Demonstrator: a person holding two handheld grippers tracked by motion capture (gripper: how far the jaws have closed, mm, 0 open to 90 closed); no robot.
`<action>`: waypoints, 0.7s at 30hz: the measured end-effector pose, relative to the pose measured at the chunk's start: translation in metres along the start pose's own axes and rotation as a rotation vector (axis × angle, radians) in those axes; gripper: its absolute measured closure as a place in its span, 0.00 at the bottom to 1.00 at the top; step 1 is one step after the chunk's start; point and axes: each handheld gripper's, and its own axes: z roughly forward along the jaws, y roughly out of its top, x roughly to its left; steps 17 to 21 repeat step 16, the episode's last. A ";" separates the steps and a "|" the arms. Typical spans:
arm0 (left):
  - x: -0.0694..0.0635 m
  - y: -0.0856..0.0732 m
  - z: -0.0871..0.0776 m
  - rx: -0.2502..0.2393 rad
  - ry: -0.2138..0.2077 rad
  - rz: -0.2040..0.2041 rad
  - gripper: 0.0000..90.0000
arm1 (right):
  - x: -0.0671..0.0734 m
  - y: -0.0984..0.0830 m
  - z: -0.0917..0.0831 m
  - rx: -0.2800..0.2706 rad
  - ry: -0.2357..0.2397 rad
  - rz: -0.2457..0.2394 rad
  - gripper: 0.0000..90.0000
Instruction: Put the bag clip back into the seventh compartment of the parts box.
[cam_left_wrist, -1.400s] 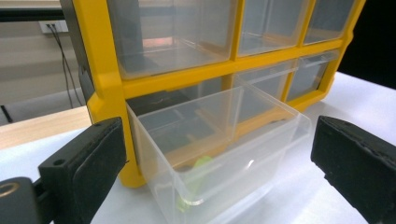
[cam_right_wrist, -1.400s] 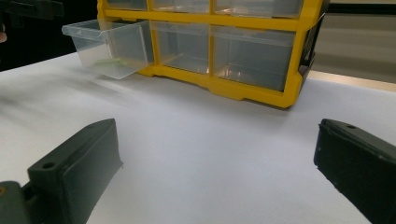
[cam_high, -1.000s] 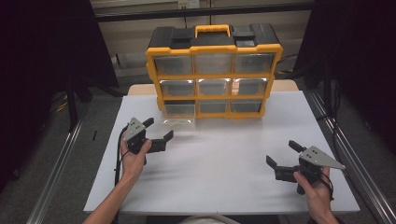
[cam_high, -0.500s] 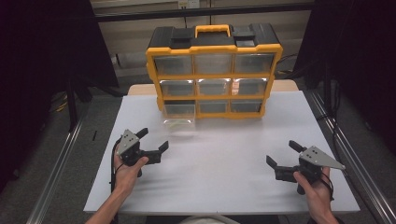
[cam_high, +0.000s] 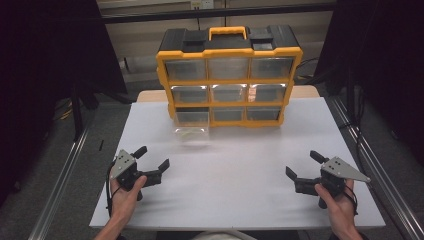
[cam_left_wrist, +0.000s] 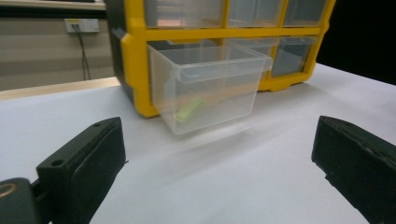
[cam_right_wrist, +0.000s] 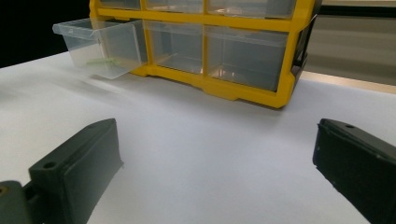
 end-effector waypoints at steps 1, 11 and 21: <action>0.000 -0.001 -0.003 -0.008 0.011 -0.016 0.03 | 0.000 0.000 0.000 -0.001 -0.002 0.001 0.00; -0.003 -0.004 -0.024 0.010 0.066 -0.005 0.03 | -0.003 -0.001 -0.001 0.005 -0.012 -0.002 0.01; -0.003 -0.004 -0.024 0.030 0.043 -0.030 0.03 | -0.003 -0.001 -0.002 0.000 -0.021 0.006 0.01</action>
